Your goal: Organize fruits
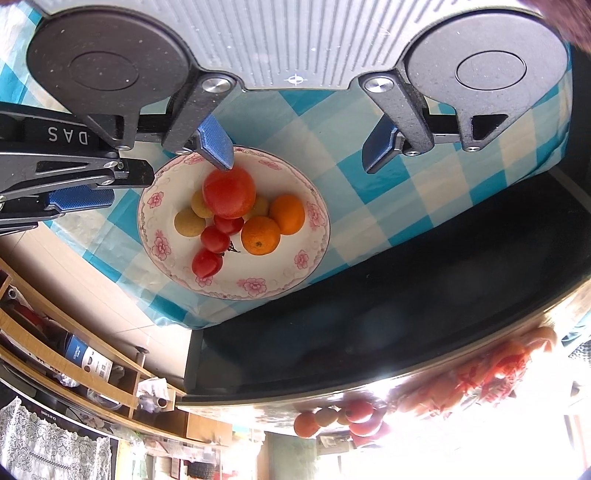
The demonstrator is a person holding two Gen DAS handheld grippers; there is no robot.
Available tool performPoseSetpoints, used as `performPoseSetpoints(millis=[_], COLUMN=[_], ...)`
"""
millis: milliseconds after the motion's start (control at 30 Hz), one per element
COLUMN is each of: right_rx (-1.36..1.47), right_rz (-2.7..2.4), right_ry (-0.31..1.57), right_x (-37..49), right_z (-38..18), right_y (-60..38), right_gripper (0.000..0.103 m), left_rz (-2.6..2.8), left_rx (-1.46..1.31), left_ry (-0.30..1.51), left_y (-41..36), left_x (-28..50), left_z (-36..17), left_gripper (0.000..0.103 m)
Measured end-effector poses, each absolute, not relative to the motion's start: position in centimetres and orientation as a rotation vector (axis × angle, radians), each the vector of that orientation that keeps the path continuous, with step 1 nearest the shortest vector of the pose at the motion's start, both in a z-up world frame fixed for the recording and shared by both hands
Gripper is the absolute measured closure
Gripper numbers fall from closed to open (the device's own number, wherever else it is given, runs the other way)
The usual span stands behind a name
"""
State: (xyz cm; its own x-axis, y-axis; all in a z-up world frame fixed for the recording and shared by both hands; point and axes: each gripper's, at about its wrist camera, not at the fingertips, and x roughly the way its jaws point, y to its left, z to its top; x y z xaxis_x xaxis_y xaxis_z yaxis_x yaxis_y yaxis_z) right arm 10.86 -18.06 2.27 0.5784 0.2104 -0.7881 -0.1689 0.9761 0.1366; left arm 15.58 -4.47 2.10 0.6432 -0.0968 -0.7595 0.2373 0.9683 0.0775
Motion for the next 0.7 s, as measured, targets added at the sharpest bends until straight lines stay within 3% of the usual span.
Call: performPoseSetpoints(millis=[267, 400, 700], right_rx=[0.064, 0.076, 0.091], right_rz=[0.215, 0.213, 0.195], right_ry=[0.918, 0.916, 0.924], right_x=[10.6, 9.8, 6.7], right_z=[2.4, 2.5, 2.1], right_y=[-18.3, -18.6, -19.2], right_gripper=[0.062, 0.062, 0.061], left_rz=[-0.181, -0.132, -0.065], left_rx=[0.127, 0.132, 0.187], left_ry=[0.838, 0.824, 0.807], left_y=[-4.1, -3.9, -4.0], left_x=[15.0, 14.3, 11.7], left_z=[2.4, 2.3, 1.8], left_gripper=[0.015, 0.0, 0.0])
